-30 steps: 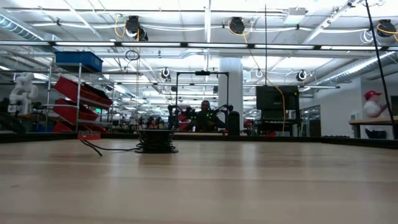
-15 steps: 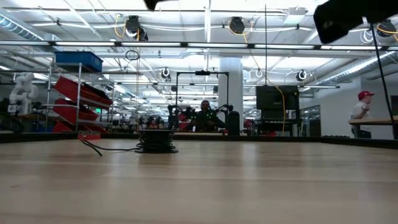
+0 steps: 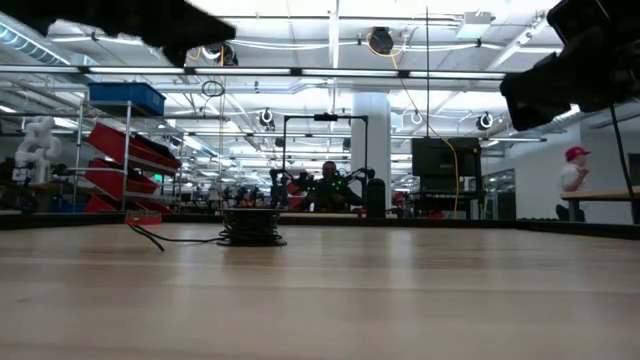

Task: Coil cords
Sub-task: Return to Home Position

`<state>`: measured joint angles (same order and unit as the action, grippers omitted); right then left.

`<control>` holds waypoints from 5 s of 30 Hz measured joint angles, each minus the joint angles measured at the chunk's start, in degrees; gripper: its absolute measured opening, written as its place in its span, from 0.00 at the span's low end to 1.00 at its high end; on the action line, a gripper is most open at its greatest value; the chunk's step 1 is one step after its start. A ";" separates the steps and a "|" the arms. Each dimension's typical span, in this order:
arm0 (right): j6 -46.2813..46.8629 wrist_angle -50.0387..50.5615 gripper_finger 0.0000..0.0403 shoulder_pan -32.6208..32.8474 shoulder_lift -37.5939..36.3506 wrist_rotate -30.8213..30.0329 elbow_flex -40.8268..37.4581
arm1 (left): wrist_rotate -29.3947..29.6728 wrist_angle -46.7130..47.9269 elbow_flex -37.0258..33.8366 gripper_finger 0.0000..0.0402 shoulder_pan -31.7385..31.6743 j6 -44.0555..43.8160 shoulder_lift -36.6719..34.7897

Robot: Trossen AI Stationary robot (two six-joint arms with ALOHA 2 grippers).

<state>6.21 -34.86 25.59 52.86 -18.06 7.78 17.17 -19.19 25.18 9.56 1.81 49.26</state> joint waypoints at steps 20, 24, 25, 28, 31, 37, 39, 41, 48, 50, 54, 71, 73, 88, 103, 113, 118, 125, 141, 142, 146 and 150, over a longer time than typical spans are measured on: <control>2.54 -7.98 0.00 -6.08 0.00 5.77 -7.19 | -2.34 -16.84 -22.87 0.00 0.04 -0.12 -10.86; 1.71 -7.77 0.00 -7.57 0.00 6.49 -7.01 | -2.13 -16.40 -24.64 0.00 0.00 -0.29 -14.63; 1.45 -7.55 0.00 -8.07 0.00 6.54 -7.01 | -2.10 -15.67 -24.72 0.00 -0.01 -0.36 -15.63; 1.23 -7.47 0.00 -9.59 -0.54 8.89 -6.99 | -2.10 -13.81 -24.73 0.00 -0.04 0.07 -18.01; 1.52 -7.03 0.00 -10.36 -1.65 10.82 -6.98 | -2.10 -12.67 -24.73 0.00 -0.04 1.32 -19.83; 0.89 -5.66 0.00 -10.41 -4.58 10.97 -6.98 | -2.24 -11.18 -24.73 0.00 -0.04 1.99 -23.59; 0.71 -4.00 0.00 -10.54 -5.78 10.99 -6.98 | -2.32 -9.62 -24.73 0.00 -0.04 1.96 -24.90; 0.72 -2.62 0.00 -10.63 -7.10 10.97 -6.98 | -2.34 -7.80 -24.73 0.00 -0.04 1.72 -26.14; 0.57 2.66 0.00 -10.63 -11.77 11.06 -6.98 | -2.67 -5.42 -24.76 0.00 -0.04 1.56 -29.39; 0.13 4.52 0.00 -10.63 -13.27 11.06 -6.98 | -3.69 -4.81 -24.76 0.00 -0.04 1.73 -30.25; -0.45 7.62 0.00 -10.63 -16.47 10.99 -6.98 | -4.11 -1.11 -24.76 0.00 -0.04 1.65 -32.05; -1.52 21.51 0.00 -10.63 -34.00 10.13 -6.98 | -7.80 7.39 -24.78 0.00 -0.24 1.59 -41.04; -1.39 21.79 0.00 -10.63 -35.84 10.10 -6.98 | -8.77 8.32 -24.78 0.00 -0.24 1.59 -41.91; 0.76 28.95 0.00 -10.63 -42.87 7.24 -6.98 | -11.19 17.18 -24.78 0.00 -0.22 2.16 -48.02; -4.80 32.07 0.00 -10.65 -50.95 6.09 -6.87 | -12.76 17.63 -24.78 0.00 -0.22 3.14 -49.25; -7.69 32.10 0.00 -10.94 -51.19 6.37 -6.87 | -12.43 17.45 -24.80 0.00 -0.22 3.12 -49.25; -9.38 32.14 0.00 -15.64 -51.17 7.20 -6.87 | -12.28 17.40 -24.80 0.00 -0.22 3.07 -49.25; -9.74 33.32 0.00 -22.31 -51.10 14.10 -6.90 | -12.28 17.50 -24.80 0.00 -0.22 3.08 -49.25; -8.43 34.13 0.00 -23.41 -51.10 18.33 -6.90 | -20.10 18.65 -24.80 0.00 -5.42 0.13 -49.25; -8.47 34.11 0.00 -23.41 -51.10 18.27 -6.90 | -20.11 18.65 -24.80 0.00 -5.42 0.02 -49.25; -8.44 34.13 0.00 -23.41 -51.10 18.21 -6.90 | -19.98 18.63 -24.80 0.00 -5.42 0.45 -49.19; -8.43 34.13 0.00 -23.41 -51.10 18.18 -6.90 | -19.98 18.61 -24.80 0.00 -5.42 0.18 -48.44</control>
<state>-2.22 -0.73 2.17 1.76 0.12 0.89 -2.81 -0.58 0.38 4.14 1.99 0.82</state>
